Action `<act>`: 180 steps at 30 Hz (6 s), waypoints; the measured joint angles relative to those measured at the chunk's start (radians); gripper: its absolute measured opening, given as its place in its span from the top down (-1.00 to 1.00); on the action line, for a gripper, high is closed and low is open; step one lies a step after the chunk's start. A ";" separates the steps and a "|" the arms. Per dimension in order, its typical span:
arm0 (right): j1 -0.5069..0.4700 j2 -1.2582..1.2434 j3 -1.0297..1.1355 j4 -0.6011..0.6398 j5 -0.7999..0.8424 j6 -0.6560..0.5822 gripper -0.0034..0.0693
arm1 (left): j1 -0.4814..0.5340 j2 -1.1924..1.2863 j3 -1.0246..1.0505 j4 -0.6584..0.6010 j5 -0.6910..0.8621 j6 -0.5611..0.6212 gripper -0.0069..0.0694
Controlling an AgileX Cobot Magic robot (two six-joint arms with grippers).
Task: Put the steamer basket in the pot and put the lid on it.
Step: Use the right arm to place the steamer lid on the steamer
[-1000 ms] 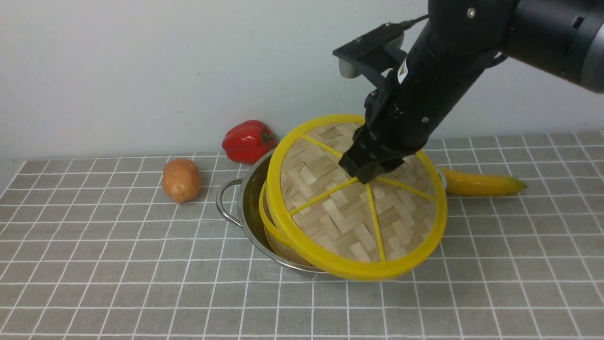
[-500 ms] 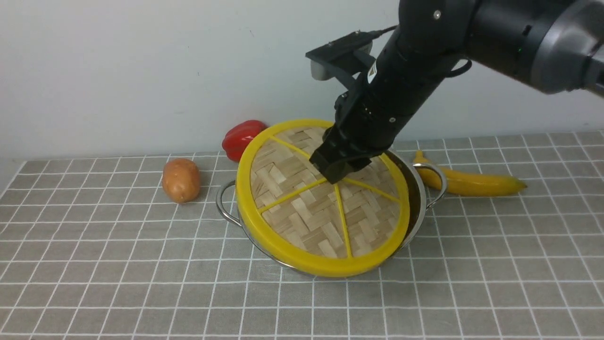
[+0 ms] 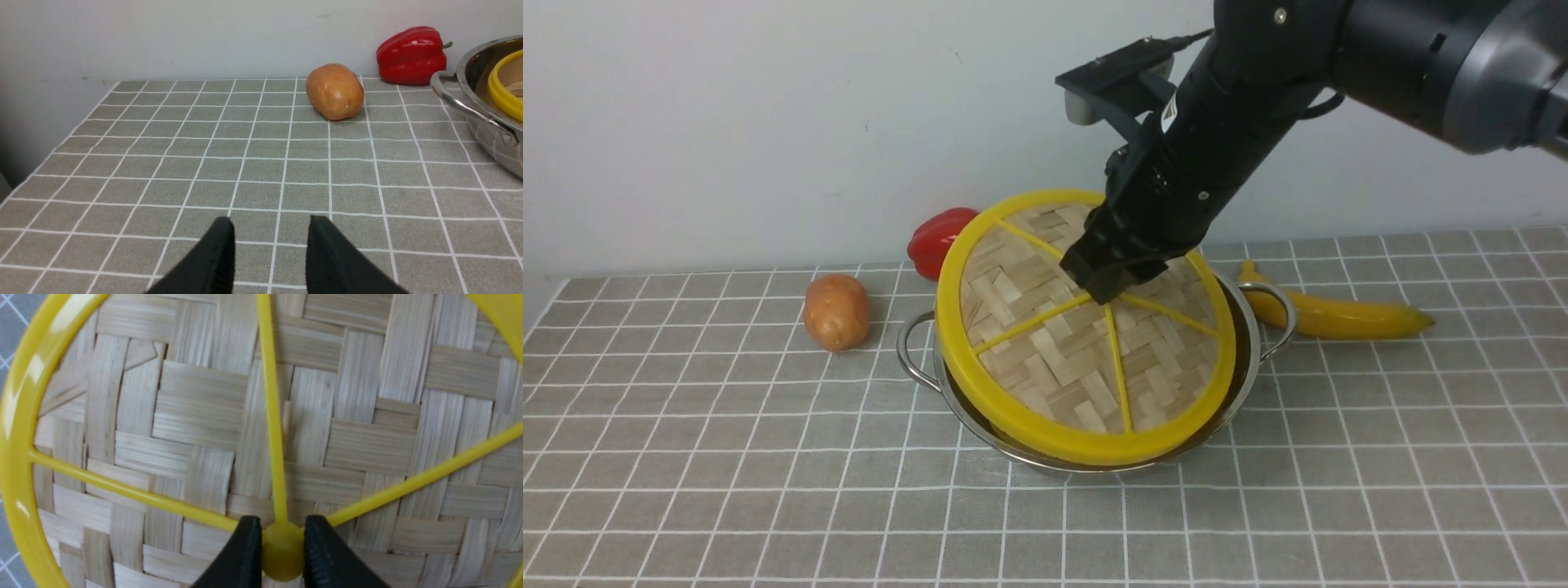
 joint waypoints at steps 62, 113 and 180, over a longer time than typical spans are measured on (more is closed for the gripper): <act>0.000 -0.310 0.225 -0.127 0.008 0.007 0.50 | 0.000 0.000 0.000 0.000 0.000 0.000 0.18; 0.021 0.136 -0.100 -0.190 -0.013 -0.683 0.50 | 0.000 0.000 0.000 0.001 0.000 0.000 0.18; 0.040 0.079 -0.331 -0.152 0.001 -0.023 0.50 | 0.000 0.000 0.000 0.001 0.000 0.000 0.18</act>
